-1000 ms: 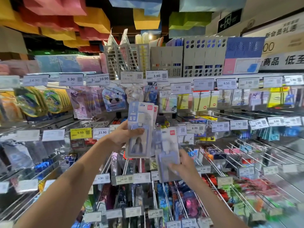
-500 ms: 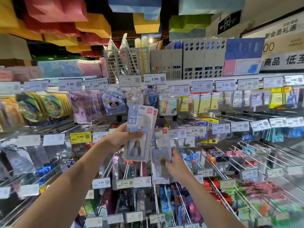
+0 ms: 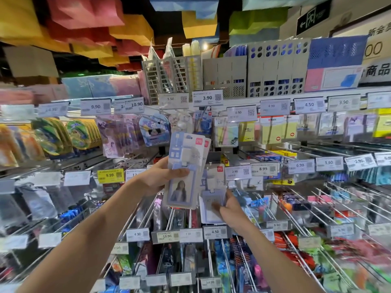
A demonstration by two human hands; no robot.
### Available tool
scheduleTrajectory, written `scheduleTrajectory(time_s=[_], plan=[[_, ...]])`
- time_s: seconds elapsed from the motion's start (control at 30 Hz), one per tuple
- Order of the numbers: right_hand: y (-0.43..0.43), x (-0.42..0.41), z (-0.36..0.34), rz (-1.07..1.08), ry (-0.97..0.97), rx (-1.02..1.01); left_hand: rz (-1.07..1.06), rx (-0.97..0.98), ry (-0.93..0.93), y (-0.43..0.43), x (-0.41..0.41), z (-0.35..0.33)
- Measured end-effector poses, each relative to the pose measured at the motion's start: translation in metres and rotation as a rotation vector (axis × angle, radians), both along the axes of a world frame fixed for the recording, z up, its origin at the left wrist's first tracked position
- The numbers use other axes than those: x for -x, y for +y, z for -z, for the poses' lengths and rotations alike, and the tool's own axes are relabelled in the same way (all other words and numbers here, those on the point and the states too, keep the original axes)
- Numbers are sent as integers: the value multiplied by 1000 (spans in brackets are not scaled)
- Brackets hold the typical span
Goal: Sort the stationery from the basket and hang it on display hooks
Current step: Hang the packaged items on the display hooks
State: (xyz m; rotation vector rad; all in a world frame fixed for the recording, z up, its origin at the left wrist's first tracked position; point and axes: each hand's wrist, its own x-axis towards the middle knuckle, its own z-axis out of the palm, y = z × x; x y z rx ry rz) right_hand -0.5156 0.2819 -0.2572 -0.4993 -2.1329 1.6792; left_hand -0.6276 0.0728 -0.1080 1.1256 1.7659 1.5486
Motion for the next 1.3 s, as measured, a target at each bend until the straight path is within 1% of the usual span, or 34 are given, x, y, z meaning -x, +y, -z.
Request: scheduleTrajectory(time_s=[0.2, 0.33, 0.47, 0.53, 0.67, 0.9, 1.0, 1.07, 1.1, 1.17, 1.23, 1.3], plan=[[-3, -4, 3, -42, 35, 37, 46, 11, 40, 1, 0, 0], [-6, -5, 9, -53, 43, 3, 59, -20, 1, 0, -2, -1], [-7, -4, 10, -12, 46, -4, 65, -20, -34, 1, -1, -2], [-6, -1, 7, -3, 29, -5, 68, -25, -47, 0, 0, -2], [-2, 14, -6, 24, -72, -51, 80, -30, -43, -1, 5, 1], [4, 38, -26, 66, -318, -291, 44, -39, -48, -1, 7, 3], [-4, 26, -28, 139, -443, -439, 15, -43, -42, 0, 6, 4], [-9, 15, -28, 185, -458, -557, 13, -50, -18, 2, 6, 6], [-12, 12, -29, 177, -414, -595, 14, -54, -4, 2, 6, 7], [-21, 4, -35, 97, -238, -599, 10, -65, 7, 1, 7, 8], [-36, -9, -48, 69, 8, -513, 9, -77, 1, 2, 8, 9], [-52, -23, -60, 152, 275, -430, -8, -91, -11, 3, 7, 10]])
